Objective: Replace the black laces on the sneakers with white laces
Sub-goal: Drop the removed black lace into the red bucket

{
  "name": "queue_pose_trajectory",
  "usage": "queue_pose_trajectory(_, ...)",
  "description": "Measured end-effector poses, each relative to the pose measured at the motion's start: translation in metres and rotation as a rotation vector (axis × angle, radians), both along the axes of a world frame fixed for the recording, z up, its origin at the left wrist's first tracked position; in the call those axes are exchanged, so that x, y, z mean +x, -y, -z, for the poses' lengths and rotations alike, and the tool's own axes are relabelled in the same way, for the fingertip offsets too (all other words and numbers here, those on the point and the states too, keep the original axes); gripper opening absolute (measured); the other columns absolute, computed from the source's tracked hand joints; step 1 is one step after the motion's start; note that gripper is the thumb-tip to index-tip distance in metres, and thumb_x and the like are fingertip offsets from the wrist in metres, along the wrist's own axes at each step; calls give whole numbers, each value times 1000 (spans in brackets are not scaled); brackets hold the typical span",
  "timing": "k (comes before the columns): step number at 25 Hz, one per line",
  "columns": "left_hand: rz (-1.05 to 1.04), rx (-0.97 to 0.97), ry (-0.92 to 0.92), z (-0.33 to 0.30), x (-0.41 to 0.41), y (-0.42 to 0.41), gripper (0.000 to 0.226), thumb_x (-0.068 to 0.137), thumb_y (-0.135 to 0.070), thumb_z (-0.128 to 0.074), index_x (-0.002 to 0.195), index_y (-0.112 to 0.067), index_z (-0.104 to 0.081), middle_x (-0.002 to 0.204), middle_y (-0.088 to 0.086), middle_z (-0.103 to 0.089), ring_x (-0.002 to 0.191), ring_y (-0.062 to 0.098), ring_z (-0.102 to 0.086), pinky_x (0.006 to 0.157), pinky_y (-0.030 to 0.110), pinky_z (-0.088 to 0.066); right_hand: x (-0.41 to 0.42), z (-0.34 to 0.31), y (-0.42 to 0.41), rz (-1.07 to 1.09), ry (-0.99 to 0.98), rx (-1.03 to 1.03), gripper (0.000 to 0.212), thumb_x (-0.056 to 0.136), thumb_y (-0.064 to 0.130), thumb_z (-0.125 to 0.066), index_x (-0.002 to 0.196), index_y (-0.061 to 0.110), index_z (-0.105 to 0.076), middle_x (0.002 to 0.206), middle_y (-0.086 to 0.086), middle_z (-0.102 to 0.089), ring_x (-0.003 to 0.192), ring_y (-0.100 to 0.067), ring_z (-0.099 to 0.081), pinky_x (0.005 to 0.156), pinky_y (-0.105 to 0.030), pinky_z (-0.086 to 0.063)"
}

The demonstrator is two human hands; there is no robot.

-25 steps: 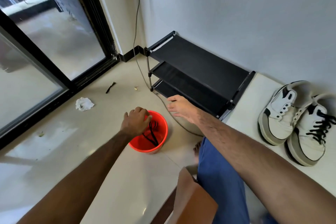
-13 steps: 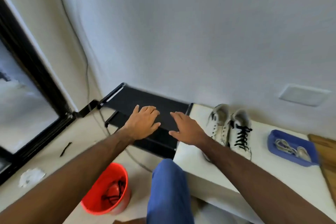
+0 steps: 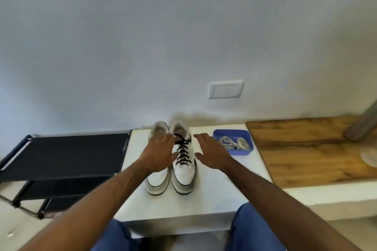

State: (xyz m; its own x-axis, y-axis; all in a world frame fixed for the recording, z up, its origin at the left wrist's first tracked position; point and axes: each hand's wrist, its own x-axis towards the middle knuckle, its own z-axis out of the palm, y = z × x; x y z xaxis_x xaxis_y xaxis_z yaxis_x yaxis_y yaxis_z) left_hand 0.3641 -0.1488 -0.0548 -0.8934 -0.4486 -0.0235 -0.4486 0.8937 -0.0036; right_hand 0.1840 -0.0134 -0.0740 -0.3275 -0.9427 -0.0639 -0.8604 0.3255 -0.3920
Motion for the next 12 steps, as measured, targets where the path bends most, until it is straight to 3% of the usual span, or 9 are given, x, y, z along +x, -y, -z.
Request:
queue_pose_trajectory(2,37,50,-23,21,-30,-15,63,95,-57,-29,141,-19,-48,146,3,-49,132,29,-49,107,47,-36,-27,22,-21,66,45,30,67,98,30,-58,156,16,-27,158,-9,-34,143,-31,-37,113,-46,-37)
queue_pose_trajectory(4,79,77,-25,45,-55,-23,56,97,-53,-37,141,-20,-48,147,2,-48,136,27,-47,111,49,-35,-44,43,-36,131,88,39,65,99,30,-58,156,17,-28,161,-7,-32,147,-28,-33,117,-43,-34)
queue_pose_trajectory(9,153,139,-43,93,-72,-39,51,93,-44,-39,134,-18,-56,144,8,-53,133,30,-52,110,51,-40,-43,88,-49,158,147,77,56,99,29,-59,151,22,-37,154,-2,-40,137,-24,-44,111,-39,-41)
queue_pose_trajectory(12,150,150,-171,106,-61,-46,44,93,-37,-40,128,-18,-59,145,8,-53,137,29,-49,115,53,-37,-32,105,-40,134,213,27,52,99,26,-59,148,22,-41,149,-1,-45,132,-23,-47,110,-38,-43)
